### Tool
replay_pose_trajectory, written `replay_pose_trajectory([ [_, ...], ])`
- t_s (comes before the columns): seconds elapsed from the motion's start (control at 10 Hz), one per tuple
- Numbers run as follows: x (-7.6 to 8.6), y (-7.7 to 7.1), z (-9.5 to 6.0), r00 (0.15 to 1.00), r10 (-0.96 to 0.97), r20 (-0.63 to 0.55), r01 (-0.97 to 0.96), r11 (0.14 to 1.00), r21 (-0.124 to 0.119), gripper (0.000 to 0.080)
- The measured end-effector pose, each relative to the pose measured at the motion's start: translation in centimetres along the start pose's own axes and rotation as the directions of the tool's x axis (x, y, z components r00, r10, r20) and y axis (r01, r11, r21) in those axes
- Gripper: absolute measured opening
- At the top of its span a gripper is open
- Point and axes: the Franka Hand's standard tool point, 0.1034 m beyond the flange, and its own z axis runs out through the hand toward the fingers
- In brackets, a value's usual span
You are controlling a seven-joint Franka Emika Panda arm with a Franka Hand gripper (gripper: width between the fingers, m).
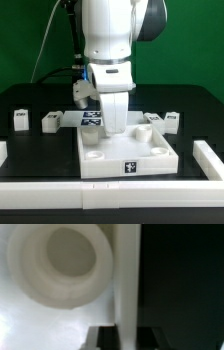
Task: Assemble one leg
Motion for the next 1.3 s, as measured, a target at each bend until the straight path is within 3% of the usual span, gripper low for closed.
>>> replay_pose_trajectory([
  [0.4,2.0,3.7,-0.4,0.999,0.043,-0.004,-0.043,0.998,-0.040,0.0064],
  [0.8,5.7,4.6,-0.3,0.991,0.133,-0.007,-0.133,0.990,-0.047,0.0064],
  [1.0,5.7,4.8,-0.4,0.990,0.140,-0.007,-0.141,0.989,-0.050,0.0064],
  [1.2,4.0,5.5,-0.5,1.000,0.020,-0.003,-0.020,0.998,-0.054,0.0064],
  [1.3,4.0,5.5,-0.5,0.999,0.039,-0.005,-0.039,0.998,-0.055,0.0064],
])
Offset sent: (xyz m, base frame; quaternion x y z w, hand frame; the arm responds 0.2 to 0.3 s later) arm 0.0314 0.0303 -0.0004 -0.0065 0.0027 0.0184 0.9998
